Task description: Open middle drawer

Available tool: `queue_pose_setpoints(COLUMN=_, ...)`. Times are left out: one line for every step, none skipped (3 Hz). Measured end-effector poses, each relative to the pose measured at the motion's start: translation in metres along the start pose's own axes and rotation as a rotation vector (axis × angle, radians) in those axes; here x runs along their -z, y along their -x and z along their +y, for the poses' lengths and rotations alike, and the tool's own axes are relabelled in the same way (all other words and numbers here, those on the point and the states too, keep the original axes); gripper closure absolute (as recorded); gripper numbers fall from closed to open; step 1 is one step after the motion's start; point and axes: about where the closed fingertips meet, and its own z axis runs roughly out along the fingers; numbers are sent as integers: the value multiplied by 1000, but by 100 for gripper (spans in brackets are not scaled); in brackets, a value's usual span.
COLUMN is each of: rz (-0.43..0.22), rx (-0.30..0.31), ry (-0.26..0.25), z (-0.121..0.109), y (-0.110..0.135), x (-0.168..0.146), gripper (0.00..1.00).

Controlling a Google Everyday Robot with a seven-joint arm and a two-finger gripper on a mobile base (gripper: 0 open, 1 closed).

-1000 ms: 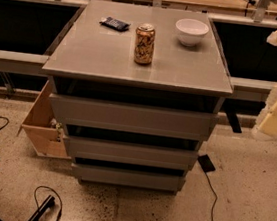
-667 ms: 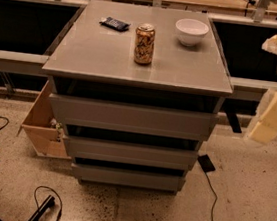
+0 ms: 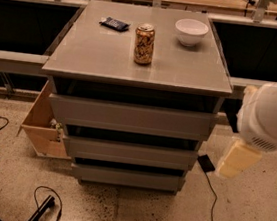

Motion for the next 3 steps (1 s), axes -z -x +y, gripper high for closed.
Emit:
queue_pose_setpoints(rz=47, rx=-19, ry=33, z=24, y=-17, x=-69, gripper=0)
queue_pose_setpoints(rz=68, rx=-46, ry=83, z=36, y=-34, x=-133, gripper=0)
queue_pose_setpoints(rz=69, rx=-29, ry=89, z=40, y=-26, x=-143, gripper=0)
